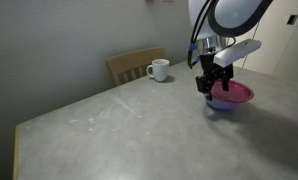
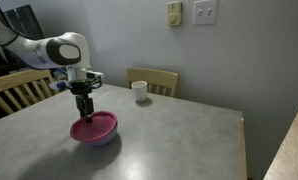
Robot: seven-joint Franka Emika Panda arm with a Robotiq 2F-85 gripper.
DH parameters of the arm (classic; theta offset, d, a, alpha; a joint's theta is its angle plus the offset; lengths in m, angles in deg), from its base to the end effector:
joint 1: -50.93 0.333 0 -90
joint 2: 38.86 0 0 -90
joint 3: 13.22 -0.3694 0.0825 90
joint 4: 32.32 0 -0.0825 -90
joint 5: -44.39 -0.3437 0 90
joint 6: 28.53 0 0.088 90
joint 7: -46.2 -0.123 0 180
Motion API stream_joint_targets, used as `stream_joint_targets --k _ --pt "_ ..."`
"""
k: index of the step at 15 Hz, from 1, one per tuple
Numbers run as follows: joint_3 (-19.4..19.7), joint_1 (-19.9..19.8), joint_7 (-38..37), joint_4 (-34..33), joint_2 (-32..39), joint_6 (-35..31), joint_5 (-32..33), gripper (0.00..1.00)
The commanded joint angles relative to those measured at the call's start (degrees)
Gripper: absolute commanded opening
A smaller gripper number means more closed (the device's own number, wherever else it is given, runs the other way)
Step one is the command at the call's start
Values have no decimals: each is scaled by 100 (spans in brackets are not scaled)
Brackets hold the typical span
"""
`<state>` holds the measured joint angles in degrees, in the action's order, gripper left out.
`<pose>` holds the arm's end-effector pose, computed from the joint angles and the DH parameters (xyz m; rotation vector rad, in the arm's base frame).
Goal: Remove the pink plate from the blue bowl
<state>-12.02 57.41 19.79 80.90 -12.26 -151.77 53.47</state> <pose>0.5720 0.0449 0.2746 2.8928 -0.3806 -0.3572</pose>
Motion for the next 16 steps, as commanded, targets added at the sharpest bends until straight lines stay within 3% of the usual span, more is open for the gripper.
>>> stream_joint_targets --k 1,6,8,12,14,15,16 --pt "77 58 99 -159 93 193 -25 76" --pt "77 65 104 -215 103 266 -5 65" --pt "75 64 109 -233 108 287 -6 49" --pt "65 54 131 -220 101 276 -19 30" --pt "62 51 142 -211 100 262 -23 15" --pt "60 53 146 -214 101 263 -20 2" --pt "58 54 152 -217 103 260 -19 0"
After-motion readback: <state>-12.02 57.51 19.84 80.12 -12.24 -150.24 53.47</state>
